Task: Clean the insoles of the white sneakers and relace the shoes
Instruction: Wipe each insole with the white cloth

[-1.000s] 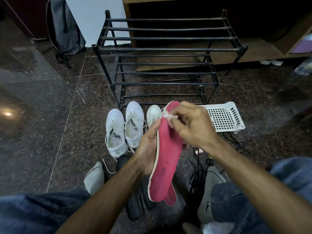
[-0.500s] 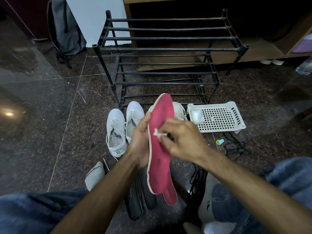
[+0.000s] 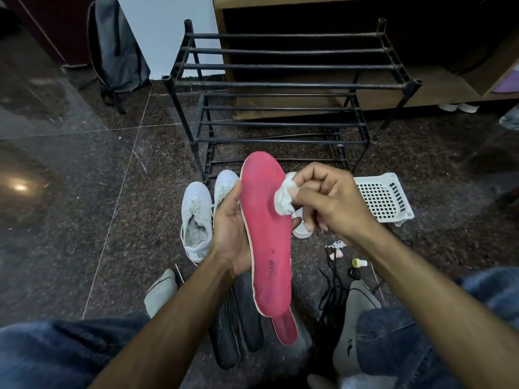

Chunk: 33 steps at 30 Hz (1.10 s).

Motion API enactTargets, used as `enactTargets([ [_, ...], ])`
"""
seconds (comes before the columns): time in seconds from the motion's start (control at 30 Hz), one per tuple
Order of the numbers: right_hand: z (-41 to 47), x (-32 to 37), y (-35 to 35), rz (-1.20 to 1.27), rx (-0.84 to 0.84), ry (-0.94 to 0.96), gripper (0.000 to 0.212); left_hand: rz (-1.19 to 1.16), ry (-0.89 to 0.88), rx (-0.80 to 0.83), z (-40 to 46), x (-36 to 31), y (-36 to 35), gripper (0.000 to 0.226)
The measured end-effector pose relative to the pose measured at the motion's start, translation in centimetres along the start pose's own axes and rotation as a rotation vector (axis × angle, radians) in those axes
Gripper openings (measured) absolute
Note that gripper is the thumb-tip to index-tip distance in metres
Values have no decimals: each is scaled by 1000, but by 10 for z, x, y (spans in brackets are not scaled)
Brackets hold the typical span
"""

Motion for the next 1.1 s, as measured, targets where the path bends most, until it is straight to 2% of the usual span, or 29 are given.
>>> enactTargets([
  [0.07,1,0,-7,-210,12,12,6,17,16,5,1,1,1,65],
  [0.2,-7,6,-43,-961,110,157,19,-29,31,0,1,2,3,65],
  [0.3,-10,4,-59,-1139,139,154,28,-14,72,4,0,11,3,70],
  [0.37,-5,7,-48,-1129,51,137,31,-12,84,2,-1,18,1,63],
  [0.47,-2,18,-19,-1143,-175,129,17,45,98,15,0,26,-4,55],
  [0.57,-6,23,4,-1097,-344,100,13,99,174,36,-2,37,-7,61],
  [0.63,-9,22,11,-1004,-372,117,14,149,215,47,-3,41,-5,64],
  [0.77,-10,13,-13,-951,-222,179,17,104,197,-4,-5,36,-3,61],
  [0.87,-11,2,-47,-891,-38,214,19,18,180,-61,-6,30,4,72],
  [1.0,-17,-11,-80,-829,143,264,19,6,84,-121,-7,5,21,86],
  [1.1,-17,-20,-86,-746,236,259,19,-10,-10,-93,-7,-13,25,81],
])
Point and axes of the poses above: each hand's wrist, its own z-axis towards the middle knuckle, its own y-axis out of the back of the hand, x = y × z, the point moved 9 cm from there along z, towards the middle knuckle, and after that the axes turned 15 degrees about x, right-handed, at the moved point
